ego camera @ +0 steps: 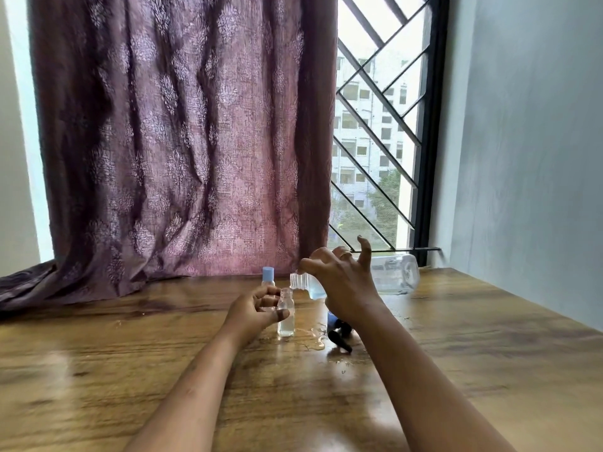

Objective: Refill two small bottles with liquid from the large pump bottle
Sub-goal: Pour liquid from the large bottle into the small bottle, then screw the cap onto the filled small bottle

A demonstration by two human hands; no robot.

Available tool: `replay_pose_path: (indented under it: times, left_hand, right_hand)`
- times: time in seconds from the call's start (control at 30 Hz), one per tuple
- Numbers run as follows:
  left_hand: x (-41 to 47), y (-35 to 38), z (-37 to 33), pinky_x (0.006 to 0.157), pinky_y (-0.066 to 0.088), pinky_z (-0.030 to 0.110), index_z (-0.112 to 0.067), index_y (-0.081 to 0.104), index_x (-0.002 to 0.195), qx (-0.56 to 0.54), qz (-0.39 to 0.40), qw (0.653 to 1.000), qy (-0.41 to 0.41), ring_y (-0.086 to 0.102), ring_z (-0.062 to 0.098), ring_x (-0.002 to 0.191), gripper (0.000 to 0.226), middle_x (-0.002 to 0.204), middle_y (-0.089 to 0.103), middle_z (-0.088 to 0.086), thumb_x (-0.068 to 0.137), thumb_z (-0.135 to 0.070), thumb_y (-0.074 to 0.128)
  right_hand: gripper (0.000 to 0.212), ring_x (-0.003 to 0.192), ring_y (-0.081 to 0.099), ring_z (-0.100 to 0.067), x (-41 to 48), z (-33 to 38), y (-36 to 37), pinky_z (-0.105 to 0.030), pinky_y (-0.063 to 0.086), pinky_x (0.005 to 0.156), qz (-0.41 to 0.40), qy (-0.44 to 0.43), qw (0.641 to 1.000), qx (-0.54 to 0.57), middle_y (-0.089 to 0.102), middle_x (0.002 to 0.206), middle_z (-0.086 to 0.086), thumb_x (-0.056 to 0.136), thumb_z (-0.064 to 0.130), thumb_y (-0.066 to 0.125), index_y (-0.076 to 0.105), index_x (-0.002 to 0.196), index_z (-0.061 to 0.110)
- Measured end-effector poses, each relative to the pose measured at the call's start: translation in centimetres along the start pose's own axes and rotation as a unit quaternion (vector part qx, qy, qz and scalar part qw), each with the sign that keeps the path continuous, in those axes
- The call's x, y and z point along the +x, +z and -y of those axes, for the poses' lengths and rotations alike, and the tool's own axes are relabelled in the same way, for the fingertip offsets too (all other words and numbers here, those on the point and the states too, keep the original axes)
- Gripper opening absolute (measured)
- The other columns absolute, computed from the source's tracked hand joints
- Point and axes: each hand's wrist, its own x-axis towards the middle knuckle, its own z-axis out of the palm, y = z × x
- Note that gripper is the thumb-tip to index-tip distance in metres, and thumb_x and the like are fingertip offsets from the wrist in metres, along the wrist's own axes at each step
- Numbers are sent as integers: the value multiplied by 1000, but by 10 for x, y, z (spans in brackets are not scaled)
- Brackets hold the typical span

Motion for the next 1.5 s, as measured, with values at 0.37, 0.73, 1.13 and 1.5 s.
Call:
replay_pose_path:
  times: [0.37,0.73,1.13,1.5]
  left_hand:
    - [1,-1,1,79,50,20,-24,61,97,6,1,1000,-13,63,18,89,34,91,66,1,73,-6,76]
    - [1,-2,0,85,52,27,-25,64,103,0,-1,1000,-6,65,23,101,40,104,69,11,70,-7,79]
    - [-8,3,-10,84,54,40,-20,67,90,19,-24,999,35,67,30,89,27,92,72,9,71,-4,77]
    - [-12,2,-13,71,48,17,-31,60,102,55,-32,998,21,63,17,84,41,89,70,-6,70,-12,79]
  right_hand:
    - [69,120,47,-21,0,-2,2,-49,-6,100,-3,12,1000,2,48,125,12,66,-7,53,45,114,43]
    - [70,115,52,-21,3,-8,11,-48,2,100,-56,68,995,41,48,125,13,66,10,68,39,119,45]
    - [74,104,58,-28,2,-39,21,-50,31,94,-200,238,929,202,52,127,-2,66,35,79,35,126,34]
    - [75,123,42,-35,-5,-62,29,-55,36,93,-229,354,845,328,37,140,-12,73,25,76,33,134,24]
